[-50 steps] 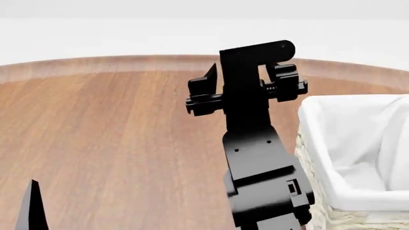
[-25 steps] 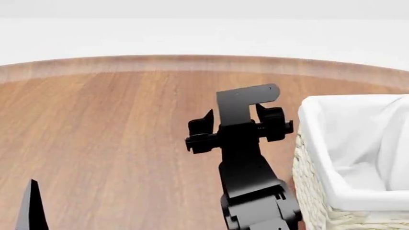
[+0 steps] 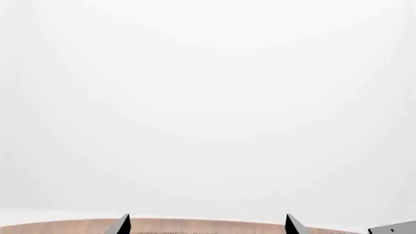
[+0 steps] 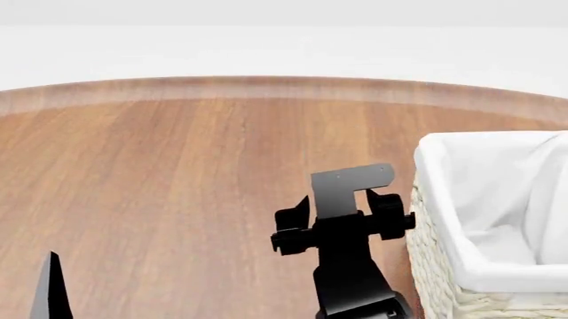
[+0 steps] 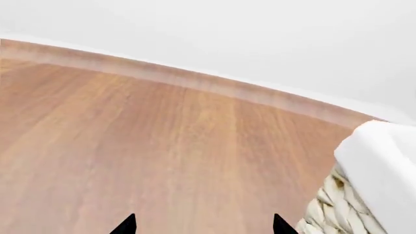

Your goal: Pick up the cream cheese box, and put it in the basket.

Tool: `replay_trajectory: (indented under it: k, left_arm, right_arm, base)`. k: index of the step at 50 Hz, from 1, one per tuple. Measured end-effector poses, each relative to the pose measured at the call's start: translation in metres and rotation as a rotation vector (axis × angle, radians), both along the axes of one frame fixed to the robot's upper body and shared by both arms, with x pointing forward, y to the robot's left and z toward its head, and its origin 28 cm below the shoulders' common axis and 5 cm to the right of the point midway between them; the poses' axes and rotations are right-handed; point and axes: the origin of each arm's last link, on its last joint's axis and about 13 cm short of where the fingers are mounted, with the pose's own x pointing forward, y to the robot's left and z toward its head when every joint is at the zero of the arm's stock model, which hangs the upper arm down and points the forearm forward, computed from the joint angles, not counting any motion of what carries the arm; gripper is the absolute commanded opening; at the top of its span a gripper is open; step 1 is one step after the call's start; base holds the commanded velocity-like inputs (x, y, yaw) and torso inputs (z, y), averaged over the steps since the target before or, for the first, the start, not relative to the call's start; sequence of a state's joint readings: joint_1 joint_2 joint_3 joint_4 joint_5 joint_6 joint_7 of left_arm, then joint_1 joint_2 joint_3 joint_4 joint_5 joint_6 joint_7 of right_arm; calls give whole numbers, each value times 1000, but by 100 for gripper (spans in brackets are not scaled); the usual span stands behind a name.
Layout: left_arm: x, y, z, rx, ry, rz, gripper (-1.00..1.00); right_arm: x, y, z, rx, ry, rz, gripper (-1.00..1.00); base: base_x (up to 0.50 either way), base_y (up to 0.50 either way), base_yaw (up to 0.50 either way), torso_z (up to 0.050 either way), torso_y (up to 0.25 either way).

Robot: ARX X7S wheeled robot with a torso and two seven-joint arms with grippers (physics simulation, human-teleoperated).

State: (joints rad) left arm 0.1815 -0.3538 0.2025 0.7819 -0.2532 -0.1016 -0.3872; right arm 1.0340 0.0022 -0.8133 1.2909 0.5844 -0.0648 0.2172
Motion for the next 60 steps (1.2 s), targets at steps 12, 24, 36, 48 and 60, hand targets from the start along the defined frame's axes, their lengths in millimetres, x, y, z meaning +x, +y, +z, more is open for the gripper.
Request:
replay_trajectory:
  k: [12, 24, 36, 48, 60]
  left_arm:
    - [0, 0, -1, -6, 7, -10, 100]
    - [-1, -1, -2, -4, 8, -30, 100]
    - [-1, -2, -3, 2, 6, -45, 100]
    - [-2, -2, -4, 3, 5, -54, 100]
    - [-3, -3, -4, 1, 1, -52, 100]
  right_arm:
    - [-10, -2, -18, -18, 40, 0, 100]
    - [-18, -5, -31, -26, 72, -2, 100]
    - [-24, -8, -40, -34, 92, -9, 100]
    - [-27, -11, -45, -41, 104, -18, 100]
    - [-32, -14, -52, -37, 125, -31, 100]
  base:
    - [0, 0, 0, 0, 0]
    - [0, 0, 0, 0, -97]
    - [0, 0, 0, 0, -159]
    - [0, 0, 0, 0, -159]
    - [0, 0, 0, 0, -16]
